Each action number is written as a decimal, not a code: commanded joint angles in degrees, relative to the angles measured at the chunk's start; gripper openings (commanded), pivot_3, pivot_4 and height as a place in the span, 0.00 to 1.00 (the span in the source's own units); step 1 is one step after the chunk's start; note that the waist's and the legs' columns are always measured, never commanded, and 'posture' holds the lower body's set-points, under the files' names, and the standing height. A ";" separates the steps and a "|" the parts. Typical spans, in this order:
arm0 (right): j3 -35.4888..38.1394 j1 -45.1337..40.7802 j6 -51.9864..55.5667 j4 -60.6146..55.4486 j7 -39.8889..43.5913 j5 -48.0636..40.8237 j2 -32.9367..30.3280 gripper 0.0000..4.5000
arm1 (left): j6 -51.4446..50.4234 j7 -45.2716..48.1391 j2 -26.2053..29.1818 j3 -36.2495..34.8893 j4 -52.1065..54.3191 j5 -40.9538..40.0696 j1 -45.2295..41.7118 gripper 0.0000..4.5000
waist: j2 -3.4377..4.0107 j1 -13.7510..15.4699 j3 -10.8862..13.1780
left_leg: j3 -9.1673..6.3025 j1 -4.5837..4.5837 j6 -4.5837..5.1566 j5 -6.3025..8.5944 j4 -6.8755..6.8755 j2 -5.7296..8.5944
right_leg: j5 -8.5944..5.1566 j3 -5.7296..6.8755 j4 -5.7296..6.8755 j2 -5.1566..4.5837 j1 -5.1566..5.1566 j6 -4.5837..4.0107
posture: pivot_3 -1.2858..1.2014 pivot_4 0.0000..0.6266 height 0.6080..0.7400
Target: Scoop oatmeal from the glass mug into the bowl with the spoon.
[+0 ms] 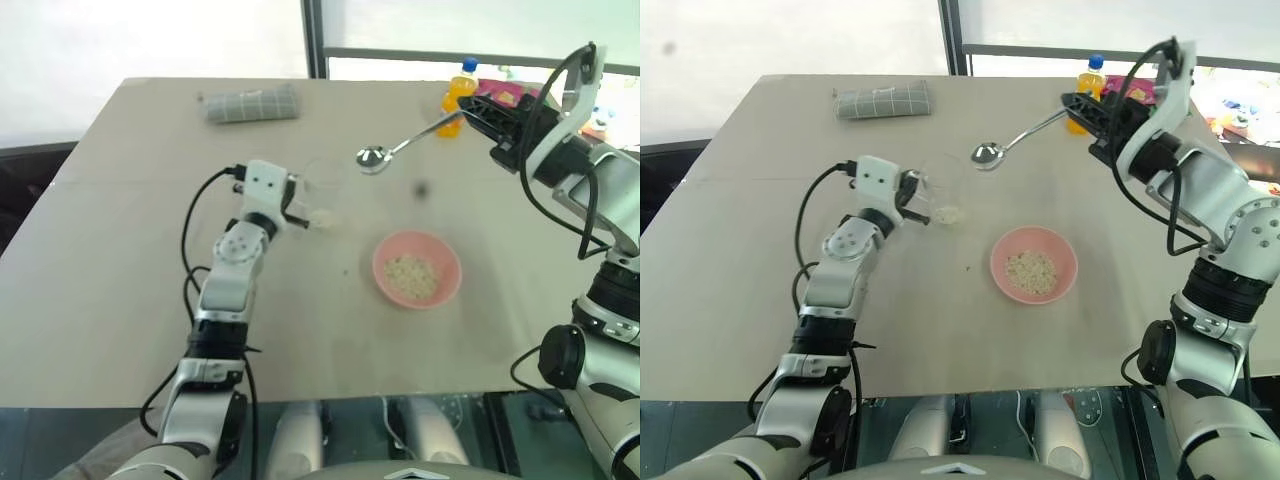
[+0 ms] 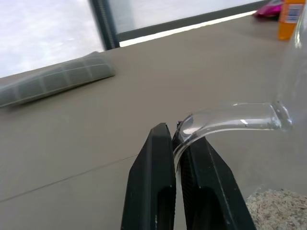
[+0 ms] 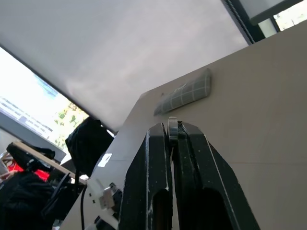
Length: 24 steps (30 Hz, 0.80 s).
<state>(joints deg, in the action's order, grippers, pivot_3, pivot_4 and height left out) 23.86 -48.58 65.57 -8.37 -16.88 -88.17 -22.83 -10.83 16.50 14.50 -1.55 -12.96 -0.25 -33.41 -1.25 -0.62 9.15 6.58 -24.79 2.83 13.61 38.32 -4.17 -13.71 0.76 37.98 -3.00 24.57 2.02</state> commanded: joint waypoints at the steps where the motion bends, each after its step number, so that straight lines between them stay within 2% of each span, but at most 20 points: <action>1: -2.36 -2.55 -2.62 -1.54 0.31 0.20 -0.98 0.00 | 2.70 2.32 -0.57 2.10 -3.48 0.02 -1.94 0.01 | 0.00 0.00 0.00 | 0.00 -0.01 0.00 0.00 0.00 0.00 | 0.00 0.00 0.00 0.00 0.00 0.00 | 0.52 0.24 1.00; 6: -9.12 -2.37 -3.97 -2.75 6.85 11.86 -4.97 0.00 | 4.95 3.32 -1.23 3.22 -6.89 0.44 -4.33 0.01 | 0.00 0.23 0.00 | -0.01 -0.04 0.01 0.00 0.01 0.02 | 0.00 0.01 -0.04 -0.03 0.00 0.01 | 0.52 0.24 1.00; 10: -17.52 -1.54 -7.83 -5.16 15.29 25.13 -9.20 0.00 | 6.74 4.99 -1.00 4.70 -8.30 1.16 -5.20 0.01 | -0.01 0.42 -0.02 | 0.00 -0.04 0.01 0.00 0.01 0.03 | 0.00 0.02 -0.05 -0.04 0.00 0.02 | 0.52 0.24 1.00; 19: -33.45 -2.39 -15.68 -8.58 32.60 43.63 -9.86 0.00 | 13.57 10.24 0.59 6.28 -12.84 1.57 -7.55 0.01 | -0.01 0.31 -0.01 | -0.03 -0.04 0.00 0.00 0.02 0.02 | 0.00 0.05 -0.04 -0.02 0.01 0.02 | 0.52 0.24 1.00; 24: -39.28 -1.21 -19.08 -7.08 39.22 52.78 -10.29 0.00 | 17.20 12.86 0.78 7.12 -15.81 1.96 -9.15 0.01 | -0.01 0.58 -0.01 | -0.01 -0.05 -0.02 -0.01 0.02 0.02 | 0.00 0.06 -0.06 -0.02 0.01 0.02 | 0.52 0.24 1.00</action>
<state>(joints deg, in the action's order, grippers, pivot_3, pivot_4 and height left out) -15.49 -49.67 48.44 -14.67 20.57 -38.04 -32.56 4.80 27.91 15.36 4.14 -28.21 1.10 -41.84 -1.26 -0.04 9.14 6.57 -24.85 2.80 13.60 38.35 -4.15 -13.71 0.83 37.91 -3.01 24.58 2.04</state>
